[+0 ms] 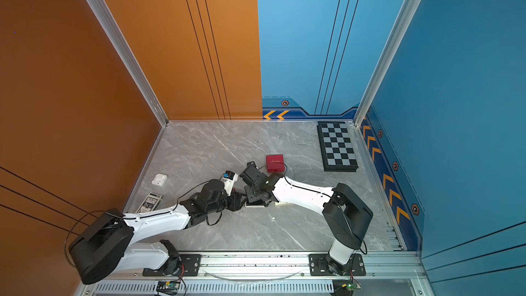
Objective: Take the necklace out of the lift-off lid jewelry box
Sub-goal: Take out the inner lining from the jewelry box.
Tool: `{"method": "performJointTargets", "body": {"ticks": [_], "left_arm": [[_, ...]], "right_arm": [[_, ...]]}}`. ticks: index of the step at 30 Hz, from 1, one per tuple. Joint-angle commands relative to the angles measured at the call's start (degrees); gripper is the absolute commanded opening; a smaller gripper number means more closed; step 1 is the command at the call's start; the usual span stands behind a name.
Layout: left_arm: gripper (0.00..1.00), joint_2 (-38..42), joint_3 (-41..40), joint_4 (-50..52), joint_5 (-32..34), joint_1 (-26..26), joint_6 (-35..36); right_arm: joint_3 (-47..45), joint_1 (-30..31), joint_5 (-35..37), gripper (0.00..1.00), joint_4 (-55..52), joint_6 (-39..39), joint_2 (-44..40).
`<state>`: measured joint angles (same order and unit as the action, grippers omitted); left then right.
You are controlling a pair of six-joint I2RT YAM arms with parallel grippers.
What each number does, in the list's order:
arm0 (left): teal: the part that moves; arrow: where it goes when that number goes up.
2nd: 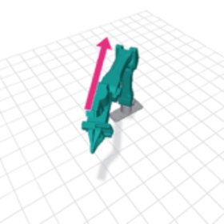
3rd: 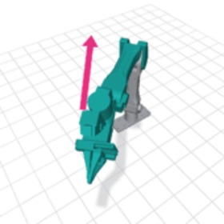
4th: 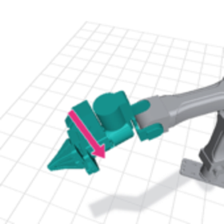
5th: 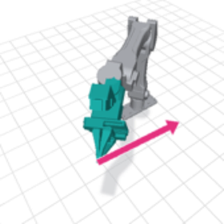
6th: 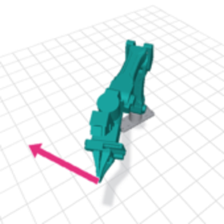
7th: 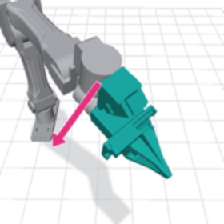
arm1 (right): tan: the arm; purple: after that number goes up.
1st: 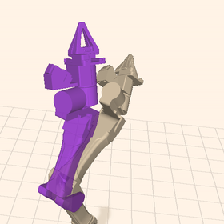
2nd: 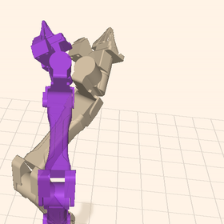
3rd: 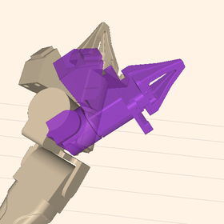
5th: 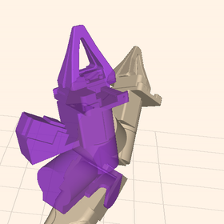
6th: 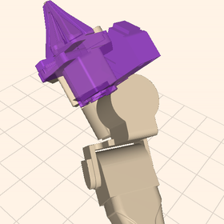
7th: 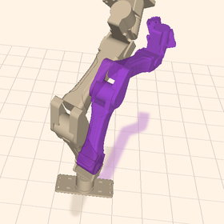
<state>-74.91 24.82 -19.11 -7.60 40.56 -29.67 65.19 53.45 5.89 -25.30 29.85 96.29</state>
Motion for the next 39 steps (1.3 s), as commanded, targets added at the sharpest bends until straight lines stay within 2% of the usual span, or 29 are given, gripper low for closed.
{"method": "performJointTargets", "body": {"ticks": [1,6,12,18,25,29,39], "left_arm": [[0.56,-0.38,-0.59,-0.15,0.21,-0.87,-0.03],[0.58,-0.12,-1.17,-0.14,-0.41,-1.37,-0.14],[0.6,4.02,-1.96,0.33,-1.68,-1.75,0.05],[0.65,11.7,-0.78,7.97,-2.37,-2.18,1.34],[0.66,19.5,1.63,15.93,-7.1,-2.59,2.61],[0.64,20.89,1.51,15.41,-10.63,-2.64,1.17],[0.63,18.62,1.4,10.22,-13.62,-2.42,-1.94]], "right_arm": [[-1.45,-0.45,-1.15,0.11,1.04,0.3,-2.58],[-4.19,-1.23,-3.06,0.11,4.45,0.81,-4.3],[-5.76,-1.51,-3.78,0.11,6.32,0.92,-5.96],[-5.42,-1.51,-1.71,0.11,6.06,0.06,-7.8],[-3.82,-1.33,-0.27,0.12,5.99,-0.84,-9.37],[-2.45,-0.68,0.08,0.11,5.98,-1.32,-9.71],[-0.92,1.45,1.1,0.11,6.11,-1.55,-10.58]]}}
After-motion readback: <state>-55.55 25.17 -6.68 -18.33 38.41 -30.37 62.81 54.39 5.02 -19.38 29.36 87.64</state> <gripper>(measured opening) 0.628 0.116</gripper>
